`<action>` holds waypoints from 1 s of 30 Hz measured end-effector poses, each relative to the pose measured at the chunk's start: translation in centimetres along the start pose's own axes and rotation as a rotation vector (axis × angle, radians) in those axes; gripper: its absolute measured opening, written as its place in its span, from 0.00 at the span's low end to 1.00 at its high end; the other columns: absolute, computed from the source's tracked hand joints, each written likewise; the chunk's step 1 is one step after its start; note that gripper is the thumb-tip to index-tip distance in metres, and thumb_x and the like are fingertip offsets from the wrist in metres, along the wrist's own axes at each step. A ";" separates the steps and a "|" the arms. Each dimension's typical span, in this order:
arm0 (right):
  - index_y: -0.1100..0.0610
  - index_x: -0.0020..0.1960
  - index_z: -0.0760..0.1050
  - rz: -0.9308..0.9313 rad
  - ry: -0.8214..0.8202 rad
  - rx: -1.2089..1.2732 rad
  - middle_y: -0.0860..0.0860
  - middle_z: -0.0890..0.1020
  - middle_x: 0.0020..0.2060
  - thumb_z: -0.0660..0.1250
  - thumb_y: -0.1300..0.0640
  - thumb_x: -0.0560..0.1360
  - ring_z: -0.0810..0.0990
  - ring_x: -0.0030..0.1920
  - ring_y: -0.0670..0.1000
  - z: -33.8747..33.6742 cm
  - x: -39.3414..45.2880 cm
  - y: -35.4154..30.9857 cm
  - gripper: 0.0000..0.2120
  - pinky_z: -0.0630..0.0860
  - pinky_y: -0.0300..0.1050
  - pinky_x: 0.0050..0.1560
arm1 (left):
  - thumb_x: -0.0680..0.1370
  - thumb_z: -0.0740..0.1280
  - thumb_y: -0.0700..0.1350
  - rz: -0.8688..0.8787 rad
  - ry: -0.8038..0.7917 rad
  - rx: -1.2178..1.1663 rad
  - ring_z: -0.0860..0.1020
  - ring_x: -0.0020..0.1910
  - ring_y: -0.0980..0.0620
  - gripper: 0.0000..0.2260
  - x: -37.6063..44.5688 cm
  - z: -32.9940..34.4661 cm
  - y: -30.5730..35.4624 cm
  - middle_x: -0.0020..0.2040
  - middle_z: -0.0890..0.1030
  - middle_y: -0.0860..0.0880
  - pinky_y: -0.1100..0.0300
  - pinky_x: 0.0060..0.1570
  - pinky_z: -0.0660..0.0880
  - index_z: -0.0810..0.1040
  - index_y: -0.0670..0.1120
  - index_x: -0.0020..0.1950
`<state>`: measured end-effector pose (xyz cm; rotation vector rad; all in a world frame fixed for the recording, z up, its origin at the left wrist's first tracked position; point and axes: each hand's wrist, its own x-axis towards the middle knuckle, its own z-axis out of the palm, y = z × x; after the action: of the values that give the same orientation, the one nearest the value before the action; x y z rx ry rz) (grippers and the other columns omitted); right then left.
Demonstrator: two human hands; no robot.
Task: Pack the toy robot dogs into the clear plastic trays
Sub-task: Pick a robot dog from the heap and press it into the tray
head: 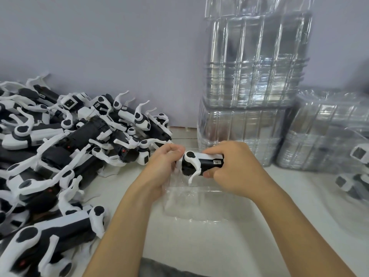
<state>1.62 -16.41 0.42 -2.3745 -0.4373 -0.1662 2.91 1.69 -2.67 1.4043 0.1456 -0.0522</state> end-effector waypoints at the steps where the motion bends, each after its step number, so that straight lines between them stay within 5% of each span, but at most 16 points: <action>1: 0.46 0.45 0.85 0.008 -0.002 0.011 0.45 0.80 0.38 0.77 0.58 0.67 0.78 0.41 0.49 0.0 0.0 0.0 0.09 0.79 0.50 0.43 | 0.81 0.65 0.40 0.001 0.001 0.004 0.77 0.36 0.48 0.06 0.0 0.0 0.0 0.38 0.80 0.49 0.55 0.36 0.76 0.80 0.47 0.46; 6: 0.45 0.45 0.85 0.025 -0.002 0.024 0.44 0.80 0.40 0.77 0.58 0.67 0.78 0.42 0.49 0.0 -0.1 -0.2 0.10 0.79 0.51 0.44 | 0.81 0.65 0.40 -0.005 0.005 0.019 0.78 0.32 0.52 0.06 -0.1 0.0 0.1 0.35 0.81 0.50 0.59 0.30 0.77 0.80 0.47 0.47; 10: 0.48 0.45 0.85 0.033 -0.015 -0.024 0.49 0.81 0.40 0.75 0.60 0.67 0.79 0.42 0.53 -0.1 -0.1 -0.1 0.09 0.80 0.54 0.45 | 0.81 0.66 0.40 0.005 0.022 0.046 0.75 0.41 0.46 0.07 0.1 -0.2 0.0 0.38 0.78 0.48 0.53 0.41 0.75 0.81 0.48 0.46; 15: 0.47 0.46 0.85 0.032 -0.021 -0.021 0.47 0.82 0.41 0.76 0.60 0.68 0.80 0.43 0.52 -0.2 -0.1 -0.2 0.10 0.80 0.52 0.45 | 0.81 0.66 0.39 -0.019 0.015 0.006 0.72 0.46 0.43 0.05 0.0 -0.1 0.1 0.41 0.77 0.46 0.51 0.43 0.74 0.81 0.46 0.48; 21: 0.43 0.45 0.85 0.031 -0.004 0.027 0.44 0.80 0.39 0.75 0.60 0.67 0.78 0.41 0.47 -0.2 -0.2 -0.3 0.13 0.80 0.50 0.44 | 0.81 0.63 0.38 -0.059 -0.057 -0.104 0.79 0.32 0.52 0.06 -0.4 0.1 0.4 0.34 0.81 0.50 0.60 0.31 0.77 0.79 0.45 0.50; 27: 0.48 0.42 0.84 0.027 -0.003 -0.022 0.49 0.81 0.36 0.73 0.61 0.66 0.78 0.40 0.53 -0.1 -0.1 -0.2 0.09 0.80 0.53 0.41 | 0.81 0.64 0.37 -0.040 -0.013 -0.014 0.74 0.44 0.45 0.06 -0.4 0.0 0.4 0.44 0.77 0.45 0.54 0.40 0.75 0.80 0.46 0.51; 30: 0.49 0.42 0.84 0.031 -0.007 -0.047 0.49 0.81 0.34 0.72 0.62 0.66 0.78 0.39 0.55 0.0 -0.1 -0.2 0.10 0.81 0.55 0.39 | 0.80 0.64 0.34 -0.015 0.037 0.070 0.75 0.43 0.45 0.10 -0.1 0.0 0.2 0.40 0.80 0.46 0.51 0.44 0.74 0.81 0.47 0.51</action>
<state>1.47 -16.32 0.48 -2.4275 -0.4041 -0.1553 2.80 1.76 -2.45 1.4750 0.1865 -0.0444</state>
